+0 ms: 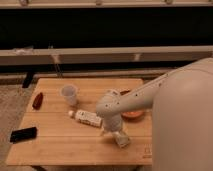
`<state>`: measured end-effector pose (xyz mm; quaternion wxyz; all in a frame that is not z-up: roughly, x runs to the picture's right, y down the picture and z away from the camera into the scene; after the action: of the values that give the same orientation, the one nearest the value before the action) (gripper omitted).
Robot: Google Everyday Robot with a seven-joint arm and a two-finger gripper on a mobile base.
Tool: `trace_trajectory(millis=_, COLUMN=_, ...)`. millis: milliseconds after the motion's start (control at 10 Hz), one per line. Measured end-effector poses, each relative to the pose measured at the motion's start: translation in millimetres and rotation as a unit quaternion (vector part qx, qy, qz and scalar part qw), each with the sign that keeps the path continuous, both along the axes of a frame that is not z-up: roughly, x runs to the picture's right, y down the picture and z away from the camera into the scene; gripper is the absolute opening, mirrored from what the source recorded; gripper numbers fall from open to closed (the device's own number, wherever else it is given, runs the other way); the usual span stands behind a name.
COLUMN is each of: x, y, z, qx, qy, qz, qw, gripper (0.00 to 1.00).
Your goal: Place the white sponge in the ceramic bowl
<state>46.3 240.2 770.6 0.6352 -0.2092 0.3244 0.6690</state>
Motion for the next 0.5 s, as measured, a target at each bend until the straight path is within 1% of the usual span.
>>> trace_trajectory(millis=200, x=6, y=2, z=6.9, qx=-0.007, qy=0.007, qz=-0.001, qw=1.0, gripper=0.8)
trace_trajectory(millis=400, x=22, y=2, z=19.5, qx=-0.021, qy=0.02, qz=0.01, qw=0.9995, gripper=0.8)
trace_trajectory(millis=500, x=26, y=2, z=22.3, qx=-0.025, qy=0.023, qz=0.015, qw=0.9993, gripper=0.8)
